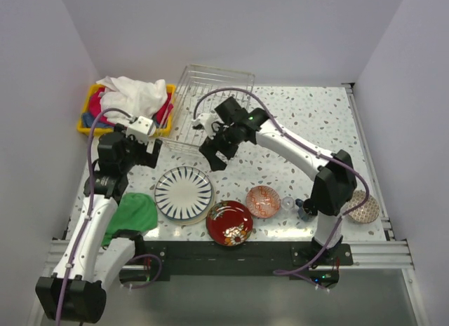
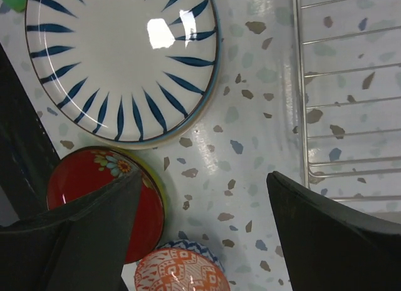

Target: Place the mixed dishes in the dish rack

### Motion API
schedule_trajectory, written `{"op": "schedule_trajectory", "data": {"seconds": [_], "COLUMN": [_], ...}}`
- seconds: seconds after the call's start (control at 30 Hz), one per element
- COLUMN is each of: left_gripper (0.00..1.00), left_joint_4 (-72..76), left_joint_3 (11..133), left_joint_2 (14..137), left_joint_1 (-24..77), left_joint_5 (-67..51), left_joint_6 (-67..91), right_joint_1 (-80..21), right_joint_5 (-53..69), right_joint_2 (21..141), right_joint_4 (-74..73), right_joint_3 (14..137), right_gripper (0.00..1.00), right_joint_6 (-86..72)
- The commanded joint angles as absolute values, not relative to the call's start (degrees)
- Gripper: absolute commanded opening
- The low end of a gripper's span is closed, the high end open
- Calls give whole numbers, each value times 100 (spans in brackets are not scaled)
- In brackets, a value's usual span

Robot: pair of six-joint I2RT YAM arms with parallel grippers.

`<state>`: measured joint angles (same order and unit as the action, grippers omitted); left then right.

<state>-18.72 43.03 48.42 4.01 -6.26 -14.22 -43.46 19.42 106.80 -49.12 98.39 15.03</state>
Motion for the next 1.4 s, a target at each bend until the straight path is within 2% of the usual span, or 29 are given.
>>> {"op": "schedule_trajectory", "data": {"seconds": [0.0, 0.27, 0.33, 0.43, 0.57, 0.67, 0.97, 1.03, 1.07, 1.13, 1.17, 1.27, 1.3, 1.37], "left_gripper": [100, 100, 100, 99, 98, 98, 98, 98, 98, 98, 98, 98, 98, 98], "left_joint_4": [-2487, -2760, -2769, -2786, -2839, -2769, -2637, -2672, -2689, -2742, -2751, -2786, -2786, -2734], "left_joint_3": [4465, 4509, 4526, 4561, 4641, 4658, 4684, 4728, 4746, 4772, 4772, 4746, 4711, 4615], "left_joint_2": [4501, 4175, 4210, 4245, 4298, 4359, 4535, 4553, 4553, 4535, 4526, 4491, 4483, 4465], "left_joint_1": [272, 272, 272, 272, 272, 272, 211, 167, 150, 114, 97, 70, 70, 53], "left_joint_5": [-545, -650, -703, -835, -1002, -1055, -1204, -1204, -1204, -1195, -1204, -1230, -1239, -1274], "left_joint_6": [-1538, -1538, -1564, -1582, -1600, -1582, -1389, -1397, -1397, -1397, -1397, -1406, -1406, -1406], "right_joint_1": [-4342, -4342, -4333, -4342, -4342, -4342, -4307, -4298, -4298, -4289, -4298, -4289, -4298, -4298], "right_joint_5": [1829, 1565, 1529, 1547, 1880, 1574, 695, 668, 668, 607, 519, 309, 229, 19], "right_joint_2": [10985, 11627, 11672, 11760, 11559, 11452, 12357, 12462, 12480, 12498, 12446, 12218, 12139, 11771], "right_joint_4": [-5159, -5150, -5177, -5360, -5528, -5177, -5229, -5221, -5212, -5177, -5151, -4992, -4914, -4756], "right_joint_3": [10406, 11065, 11162, 11337, 11470, 11189, 11513, 11496, 11496, 11444, 11409, 11119, 10918, 10593], "right_gripper": [84, 81, 81, 75, 75, 77, 73, 66, 56, 48, 37, 17, 2, 0], "right_joint_6": [1942, 2250, 2311, 2504, 2689, 2690, 3023, 3155, 3190, 3287, 3322, 3550, 3612, 3769]}}
